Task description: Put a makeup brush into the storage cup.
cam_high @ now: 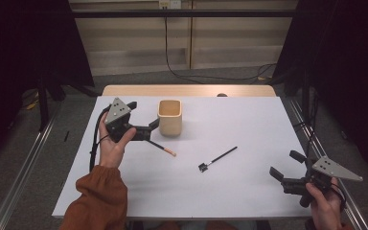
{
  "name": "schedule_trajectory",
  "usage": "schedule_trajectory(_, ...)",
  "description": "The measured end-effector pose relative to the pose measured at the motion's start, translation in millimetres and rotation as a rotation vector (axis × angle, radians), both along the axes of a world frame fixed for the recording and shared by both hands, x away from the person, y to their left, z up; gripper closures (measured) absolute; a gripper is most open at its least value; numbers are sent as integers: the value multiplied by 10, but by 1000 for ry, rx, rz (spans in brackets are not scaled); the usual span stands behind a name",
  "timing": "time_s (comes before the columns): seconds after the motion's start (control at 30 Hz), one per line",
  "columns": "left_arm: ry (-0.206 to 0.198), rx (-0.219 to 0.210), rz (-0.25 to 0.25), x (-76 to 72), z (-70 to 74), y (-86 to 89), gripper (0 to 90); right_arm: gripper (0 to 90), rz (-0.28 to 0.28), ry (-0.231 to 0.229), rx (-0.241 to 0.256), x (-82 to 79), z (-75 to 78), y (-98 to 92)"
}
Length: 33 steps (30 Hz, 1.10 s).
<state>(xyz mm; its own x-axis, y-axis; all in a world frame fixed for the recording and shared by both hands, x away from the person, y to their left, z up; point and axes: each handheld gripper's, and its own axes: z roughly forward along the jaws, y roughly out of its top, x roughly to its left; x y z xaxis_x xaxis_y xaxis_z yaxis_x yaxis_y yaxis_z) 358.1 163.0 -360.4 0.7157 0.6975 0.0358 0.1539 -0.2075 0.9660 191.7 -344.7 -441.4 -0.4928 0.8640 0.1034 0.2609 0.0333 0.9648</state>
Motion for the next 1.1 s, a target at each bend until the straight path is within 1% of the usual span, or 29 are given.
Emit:
schedule_trajectory(0.07,1,11,5,78,39,-28,13,0,5,0,-3,-5,2,-2)
schedule_trajectory(0.13,7,14,3,103,39,-36,30,0,5,0,-3,-6,2,-4)
schedule_trajectory(0.17,17,26,6,131,37,-39,30,0,4,1,-1,-8,1,-5)
schedule_trajectory(0.2,30,29,1,161,28,-40,24,0,4,1,1,-7,-1,-10)
schedule_trajectory(0.23,39,30,-13,175,25,-36,33,0,4,1,2,-6,-2,-10)
schedule_trajectory(0.33,59,43,-38,193,25,-15,36,0,4,0,-1,-5,-3,-13)
schedule_trajectory(0.37,64,53,-41,195,33,-8,34,0,3,1,-1,-4,-4,-12)
schedule_trajectory(0.4,64,53,-41,195,33,-8,30,0,3,1,-1,-4,-4,-12)
schedule_trajectory(0.43,78,67,-49,197,52,2,30,0,4,4,-3,-3,-4,-11)
schedule_trajectory(0.47,78,67,-49,197,52,2,29,0,4,4,-3,-3,-4,-11)
schedule_trajectory(0.5,136,87,-60,200,87,14,28,0,6,5,-6,-2,-5,-9)
schedule_trajectory(0.53,136,87,-60,200,87,14,28,0,6,5,-6,-2,-5,-9)
schedule_trajectory(0.57,156,92,-81,185,115,24,27,0,4,6,-2,0,-5,-6)
schedule_trajectory(0.6,156,92,-81,185,115,24,26,0,4,6,-3,2,-6,-7)
schedule_trajectory(0.63,153,132,-82,169,119,15,25,0,4,8,0,4,-7,-5)
schedule_trajectory(0.67,153,132,-82,169,119,15,23,0,4,8,0,4,-7,-5)
schedule_trajectory(0.7,175,157,-98,167,97,-2,24,0,6,7,-3,6,-7,-5)
schedule_trajectory(0.73,175,157,-98,167,97,-2,24,0,6,7,-3,6,-7,-5)
schedule_trajectory(0.77,195,201,-119,177,65,-31,25,0,5,6,-4,4,-7,-6)
schedule_trajectory(0.8,195,201,-119,177,65,-31,27,0,5,6,-4,4,-7,-6)
schedule_trajectory(0.83,227,233,-145,183,35,-73,31,0,5,8,-1,3,-7,-7)
schedule_trajectory(0.87,236,240,-156,183,25,-92,34,0,4,8,-1,3,-8,-7)
schedule_trajectory(0.9,236,240,-156,183,25,-92,36,0,4,8,-1,3,-8,-7)
schedule_trajectory(0.93,255,259,-180,179,6,-129,37,0,5,8,-2,2,-7,-7)
schedule_trajectory(1.0,263,285,-184,174,-12,-152,37,0,7,8,-4,1,-7,-7)
schedule_trajectory(1.03,263,285,-184,174,-12,-152,37,0,7,8,-4,1,-7,-7)
schedule_trajectory(1.07,281,319,-191,178,-38,-170,37,0,8,8,-4,0,-7,-7)
schedule_trajectory(1.1,292,338,-196,179,-50,-178,37,0,8,9,-4,1,-8,-7)
